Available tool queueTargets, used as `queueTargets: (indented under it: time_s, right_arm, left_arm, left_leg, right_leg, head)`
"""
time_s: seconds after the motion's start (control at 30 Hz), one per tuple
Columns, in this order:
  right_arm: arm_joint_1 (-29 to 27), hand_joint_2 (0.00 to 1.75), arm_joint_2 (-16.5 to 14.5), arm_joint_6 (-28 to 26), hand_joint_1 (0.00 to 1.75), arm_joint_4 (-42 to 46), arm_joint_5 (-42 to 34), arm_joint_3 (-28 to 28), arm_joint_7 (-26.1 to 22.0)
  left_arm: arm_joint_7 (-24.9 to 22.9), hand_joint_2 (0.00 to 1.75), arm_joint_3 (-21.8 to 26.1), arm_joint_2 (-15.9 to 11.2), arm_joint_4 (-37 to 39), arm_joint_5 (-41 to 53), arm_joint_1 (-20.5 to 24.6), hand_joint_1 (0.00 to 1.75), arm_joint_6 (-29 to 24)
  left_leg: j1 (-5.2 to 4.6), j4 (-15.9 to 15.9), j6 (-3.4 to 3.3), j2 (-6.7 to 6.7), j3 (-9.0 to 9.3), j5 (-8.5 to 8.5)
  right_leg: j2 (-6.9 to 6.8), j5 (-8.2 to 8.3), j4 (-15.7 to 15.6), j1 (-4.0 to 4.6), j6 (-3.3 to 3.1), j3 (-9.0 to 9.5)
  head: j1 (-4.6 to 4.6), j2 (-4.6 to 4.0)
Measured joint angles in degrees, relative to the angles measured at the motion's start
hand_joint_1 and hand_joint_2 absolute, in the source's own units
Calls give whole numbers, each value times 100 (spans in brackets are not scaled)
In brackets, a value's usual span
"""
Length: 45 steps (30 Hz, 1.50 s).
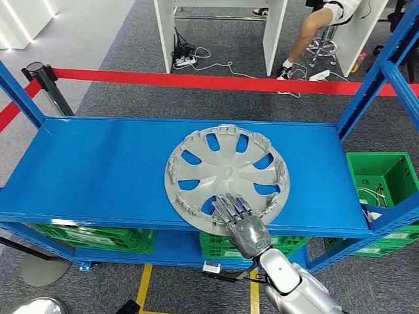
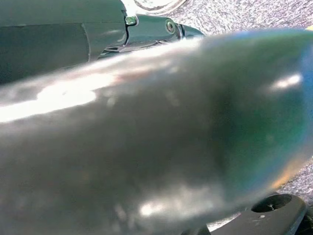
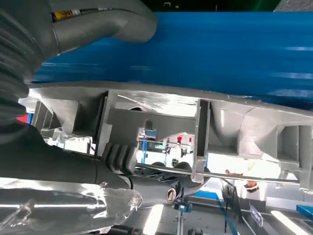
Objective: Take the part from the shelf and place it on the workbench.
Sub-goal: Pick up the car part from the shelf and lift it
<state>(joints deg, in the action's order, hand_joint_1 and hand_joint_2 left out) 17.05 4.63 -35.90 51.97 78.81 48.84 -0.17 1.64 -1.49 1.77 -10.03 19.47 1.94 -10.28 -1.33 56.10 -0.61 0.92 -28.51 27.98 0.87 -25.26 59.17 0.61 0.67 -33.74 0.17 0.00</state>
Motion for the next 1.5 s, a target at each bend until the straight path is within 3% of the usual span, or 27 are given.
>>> queueTargets:
  time_s: [0.33,0.6,1.2,1.37,1.43,1.5]
  right_arm:
    - [-585,175,601,284,175,1501,-533,-61,-333]
    - [-915,175,934,242,175,2373,-498,-96,-379]
    - [-1305,175,1112,-318,175,3401,-187,-147,-545]
    - [-1637,175,1006,-319,175,3946,-107,-456,-1205]
    - [-1850,175,834,-320,175,4259,-138,-729,-1856]
    - [-2088,175,467,-320,175,4557,-244,-1255,-2843]
  left_arm:
    - [27,0,134,-8,0,-94,-13,0,-60]
    - [28,0,187,-9,0,-103,-17,0,-81]
    - [16,0,277,-8,0,-93,-24,0,-114]
    - [-81,0,295,79,0,-43,-37,0,-659]
    - [-122,0,302,161,0,24,-42,0,-884]
    - [-150,0,303,228,0,107,-54,0,-1001]
  left_leg:
    - [0,0,-1,1,-6,3]
    - [0,0,-2,0,-8,3]
    - [1,0,-2,0,-8,3]
    - [1,0,-2,2,-13,3]
    - [1,0,-2,6,-16,3]
    - [2,0,-2,8,-20,3]
  right_leg:
    - [0,-1,-3,0,1,-3]
    - [0,-1,-6,0,1,-4]
    - [0,-1,-6,0,1,-4]
    - [-5,-1,-6,0,1,-7]
    - [-9,-2,-6,0,0,-9]
    - [-9,-3,-6,1,-1,-14]
  head:
    - [1,0]
    - [1,0]
    - [1,0]
    - [0,0]
    - [1,0]
    - [2,0]
